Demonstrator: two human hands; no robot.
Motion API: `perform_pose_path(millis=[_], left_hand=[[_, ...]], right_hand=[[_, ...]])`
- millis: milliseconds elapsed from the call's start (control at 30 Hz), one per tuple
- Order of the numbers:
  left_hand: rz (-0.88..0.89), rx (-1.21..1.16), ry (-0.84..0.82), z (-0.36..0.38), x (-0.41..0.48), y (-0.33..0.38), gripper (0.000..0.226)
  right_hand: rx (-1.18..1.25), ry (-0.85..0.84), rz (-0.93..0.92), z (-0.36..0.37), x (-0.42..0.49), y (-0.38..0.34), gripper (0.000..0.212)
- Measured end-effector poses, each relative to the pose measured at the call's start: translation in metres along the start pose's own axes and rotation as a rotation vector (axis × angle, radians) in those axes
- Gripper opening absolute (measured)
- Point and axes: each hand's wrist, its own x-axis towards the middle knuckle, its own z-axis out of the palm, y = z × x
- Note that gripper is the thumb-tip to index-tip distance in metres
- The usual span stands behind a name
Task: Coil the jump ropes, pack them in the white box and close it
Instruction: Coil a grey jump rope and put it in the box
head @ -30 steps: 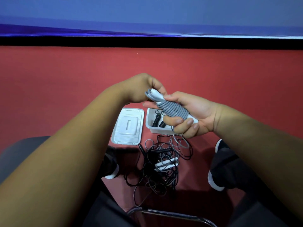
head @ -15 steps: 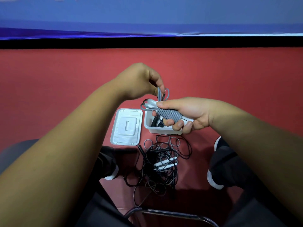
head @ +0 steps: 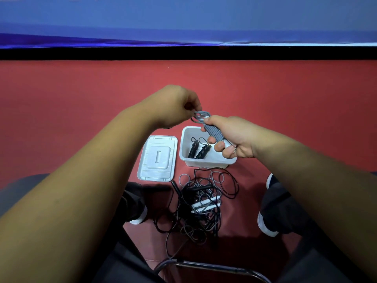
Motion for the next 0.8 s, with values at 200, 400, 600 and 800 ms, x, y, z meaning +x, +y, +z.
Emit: perform_pose_path(millis=[200, 400, 600, 800], left_hand=[[-0.113, -0.257, -0.041, 0.008, 0.0, -0.001, 0.019], [-0.141, -0.214, -0.154, 0.013, 0.003, -0.008, 0.018], [-0.218, -0.113, -0.148, 0.02, 0.004, -0.017, 0.013], [-0.289, -0.085, -0.166, 0.027, 0.006, -0.017, 0.016]], right_hand=[[0.174, 0.029, -0.023, 0.001, 0.005, -0.002, 0.027], [0.177, 0.062, -0.043, 0.0, 0.004, -0.004, 0.025], [0.106, 0.029, -0.101, 0.003, 0.003, -0.001, 0.051], [0.088, 0.019, -0.043, 0.007, 0.002, -0.001, 0.045]])
